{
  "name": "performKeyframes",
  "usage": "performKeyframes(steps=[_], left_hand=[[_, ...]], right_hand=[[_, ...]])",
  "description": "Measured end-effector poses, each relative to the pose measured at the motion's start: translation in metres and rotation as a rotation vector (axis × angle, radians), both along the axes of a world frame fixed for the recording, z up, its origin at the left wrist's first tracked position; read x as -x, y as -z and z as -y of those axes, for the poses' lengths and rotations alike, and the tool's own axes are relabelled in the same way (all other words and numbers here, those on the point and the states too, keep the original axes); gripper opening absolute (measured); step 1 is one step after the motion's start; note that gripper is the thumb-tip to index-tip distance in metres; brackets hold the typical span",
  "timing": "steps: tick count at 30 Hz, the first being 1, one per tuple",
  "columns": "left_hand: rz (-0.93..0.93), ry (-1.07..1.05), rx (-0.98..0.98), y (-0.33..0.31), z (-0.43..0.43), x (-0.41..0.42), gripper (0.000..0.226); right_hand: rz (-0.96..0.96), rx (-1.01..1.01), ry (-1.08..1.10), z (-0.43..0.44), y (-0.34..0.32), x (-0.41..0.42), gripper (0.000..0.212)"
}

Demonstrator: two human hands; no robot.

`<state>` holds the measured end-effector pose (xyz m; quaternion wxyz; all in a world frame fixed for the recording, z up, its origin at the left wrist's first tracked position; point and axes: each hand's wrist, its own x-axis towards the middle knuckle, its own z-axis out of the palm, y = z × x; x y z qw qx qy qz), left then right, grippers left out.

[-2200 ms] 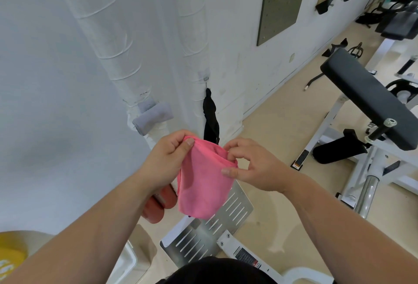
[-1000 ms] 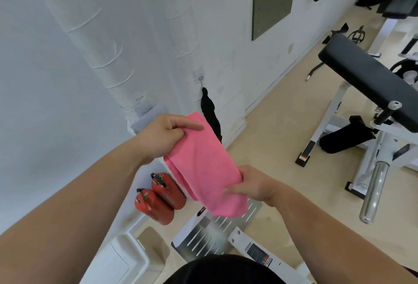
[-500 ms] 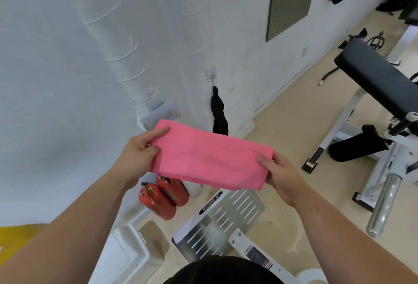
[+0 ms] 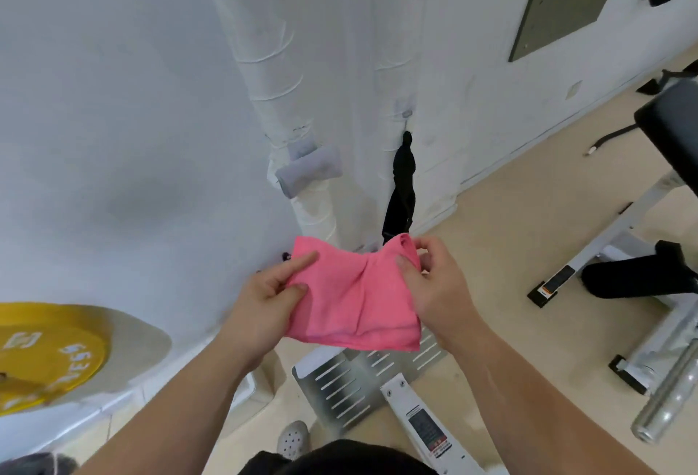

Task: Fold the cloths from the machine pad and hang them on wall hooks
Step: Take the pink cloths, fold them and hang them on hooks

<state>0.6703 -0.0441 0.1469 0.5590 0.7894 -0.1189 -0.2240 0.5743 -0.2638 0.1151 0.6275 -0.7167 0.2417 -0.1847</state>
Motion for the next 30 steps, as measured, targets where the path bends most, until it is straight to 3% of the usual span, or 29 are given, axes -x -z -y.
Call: performKeyframes(steps=[5, 12, 16, 19, 21, 23, 26, 30], left_hand=[[0.0, -0.009, 0.046, 0.0, -0.006, -0.003, 0.037], [-0.059, 0.031, 0.268, -0.013, -0.017, -0.036, 0.043], [0.047, 0.055, 0.208, -0.007, -0.044, -0.081, 0.044], [0.058, 0.115, 0.19, -0.004, -0.068, -0.12, 0.047], [0.005, 0.198, 0.199, -0.014, -0.081, -0.141, 0.059], [-0.075, 0.311, 0.231, -0.028, -0.095, -0.161, 0.061], [-0.139, 0.469, 0.218, -0.041, -0.111, -0.195, 0.065], [-0.341, 0.346, 0.282, -0.034, -0.127, -0.232, 0.06]], right_hand=[[0.048, -0.048, -0.1, -0.054, -0.012, -0.035, 0.011], [0.039, -0.132, -0.162, -0.113, -0.038, -0.084, 0.023], [0.018, -0.118, -0.268, -0.134, -0.048, -0.112, 0.037], [-0.045, 0.252, -0.138, -0.141, -0.045, -0.134, 0.036], [-0.068, 0.459, -0.069, -0.142, -0.046, -0.147, 0.052], [-0.105, 0.385, -0.195, -0.142, -0.056, -0.158, 0.071], [-0.143, 0.162, -0.412, -0.146, -0.073, -0.173, 0.069], [-0.074, -0.076, -0.296, -0.163, -0.078, -0.19, 0.056]])
